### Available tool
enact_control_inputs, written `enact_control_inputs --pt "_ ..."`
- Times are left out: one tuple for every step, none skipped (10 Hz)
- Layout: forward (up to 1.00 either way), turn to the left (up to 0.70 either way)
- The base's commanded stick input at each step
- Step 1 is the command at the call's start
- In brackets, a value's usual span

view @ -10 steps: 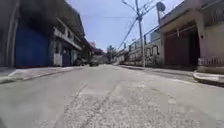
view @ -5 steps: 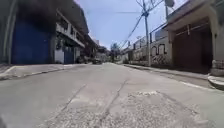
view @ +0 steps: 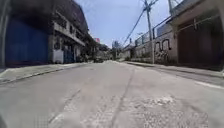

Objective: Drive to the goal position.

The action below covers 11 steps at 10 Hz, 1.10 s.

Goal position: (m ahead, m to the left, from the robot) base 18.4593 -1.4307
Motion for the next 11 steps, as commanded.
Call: enact_control_inputs --pt "1.00 0.01" --pt "1.00 0.01" --pt "1.00 0.01" --pt "1.00 0.01" --pt "1.00 0.01" --pt "1.00 0.01" --pt "1.00 0.01" --pt "1.00 0.01" --pt "1.00 0.01" --pt "1.00 0.01" --pt "1.00 0.01"
